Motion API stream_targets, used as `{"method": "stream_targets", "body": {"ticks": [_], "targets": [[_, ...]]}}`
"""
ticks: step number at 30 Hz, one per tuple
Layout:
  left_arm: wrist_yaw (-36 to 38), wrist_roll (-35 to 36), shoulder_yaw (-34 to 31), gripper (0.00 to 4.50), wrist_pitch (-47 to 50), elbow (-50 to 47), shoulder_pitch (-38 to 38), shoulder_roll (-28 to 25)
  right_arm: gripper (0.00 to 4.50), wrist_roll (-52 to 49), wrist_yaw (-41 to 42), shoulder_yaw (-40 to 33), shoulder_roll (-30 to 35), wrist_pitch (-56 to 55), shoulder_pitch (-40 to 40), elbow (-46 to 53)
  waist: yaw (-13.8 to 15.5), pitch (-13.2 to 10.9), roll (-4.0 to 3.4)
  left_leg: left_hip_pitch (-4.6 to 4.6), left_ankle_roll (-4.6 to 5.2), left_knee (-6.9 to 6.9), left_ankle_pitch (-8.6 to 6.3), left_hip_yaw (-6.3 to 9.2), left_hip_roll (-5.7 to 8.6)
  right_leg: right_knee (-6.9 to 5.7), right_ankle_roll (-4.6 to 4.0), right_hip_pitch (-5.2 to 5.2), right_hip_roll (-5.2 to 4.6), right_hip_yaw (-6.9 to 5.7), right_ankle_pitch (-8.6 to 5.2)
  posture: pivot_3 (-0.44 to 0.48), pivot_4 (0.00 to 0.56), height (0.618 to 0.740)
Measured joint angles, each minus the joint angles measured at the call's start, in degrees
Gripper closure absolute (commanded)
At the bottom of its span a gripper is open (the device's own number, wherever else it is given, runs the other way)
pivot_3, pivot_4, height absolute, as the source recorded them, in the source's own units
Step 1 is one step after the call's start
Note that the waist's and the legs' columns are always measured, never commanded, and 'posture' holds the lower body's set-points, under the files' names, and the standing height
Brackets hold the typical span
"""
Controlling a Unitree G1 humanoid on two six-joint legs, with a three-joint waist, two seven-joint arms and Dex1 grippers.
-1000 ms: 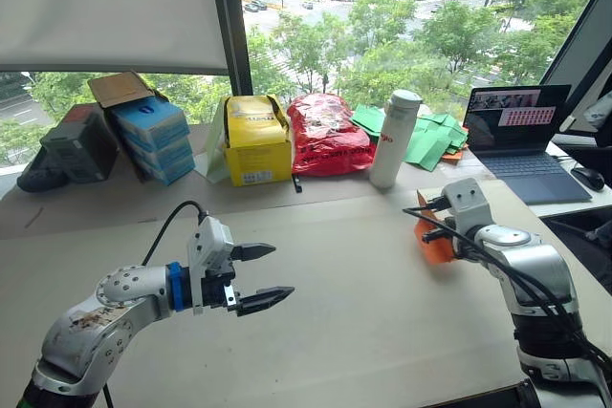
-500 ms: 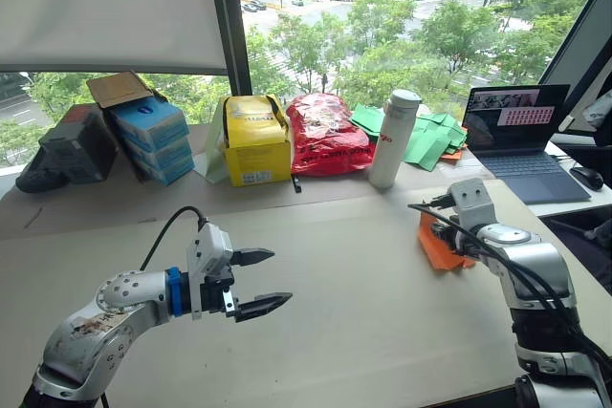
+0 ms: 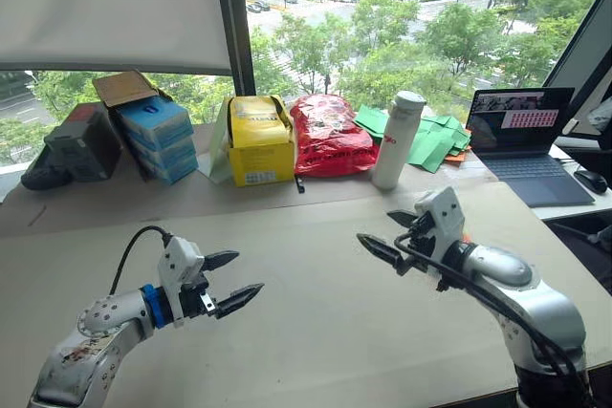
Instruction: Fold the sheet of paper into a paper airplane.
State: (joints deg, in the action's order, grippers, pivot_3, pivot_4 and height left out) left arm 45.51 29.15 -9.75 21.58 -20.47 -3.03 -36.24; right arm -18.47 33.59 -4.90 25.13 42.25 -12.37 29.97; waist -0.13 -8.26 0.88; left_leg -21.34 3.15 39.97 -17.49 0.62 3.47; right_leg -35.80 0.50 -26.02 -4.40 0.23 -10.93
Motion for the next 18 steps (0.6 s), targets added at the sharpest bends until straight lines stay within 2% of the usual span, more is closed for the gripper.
{"method": "stream_targets", "body": {"ticks": [3, 7, 18], "targets": [[-2.3, -1.4, -1.9, 0.0, -3.1, 2.3, -0.5, 2.6, 0.02, 3.6, -0.5, 1.9, -2.0, -11.5, 5.4, -5.1, 0.1, 0.0, 0.01, 0.22, -0.03, 0.0, 0.01, -0.01, 0.01, 0.01, 0.01, 0.18, 0.02, -0.06, 0.0, 0.0, 0.15, 0.74], [-4.6, -2.1, -3.2, 0.0, -4.4, 2.9, -1.2, 4.1, 0.02, 4.3, 0.0, 3.4, -4.5, -19.4, 7.9, -11.1, -0.1, 0.0, 0.0, 0.22, -0.3, -0.07, 0.16, -0.09, -0.02, -0.07, 0.0, 0.07, 0.04, 0.05, 0.0, 0.0, 0.15, 0.74], [-5.1, -2.5, -3.3, 0.0, -5.1, 2.9, -2.7, 4.3, 0.02, 5.9, 1.0, 5.2, -4.1, -24.8, 6.1, -16.2, -0.2, 0.0, 0.01, 0.22, -0.25, -0.07, 0.14, -0.11, -0.03, -0.07, -0.01, 0.07, 0.05, 0.15, 0.0, 0.0, 0.15, 0.74]]}}
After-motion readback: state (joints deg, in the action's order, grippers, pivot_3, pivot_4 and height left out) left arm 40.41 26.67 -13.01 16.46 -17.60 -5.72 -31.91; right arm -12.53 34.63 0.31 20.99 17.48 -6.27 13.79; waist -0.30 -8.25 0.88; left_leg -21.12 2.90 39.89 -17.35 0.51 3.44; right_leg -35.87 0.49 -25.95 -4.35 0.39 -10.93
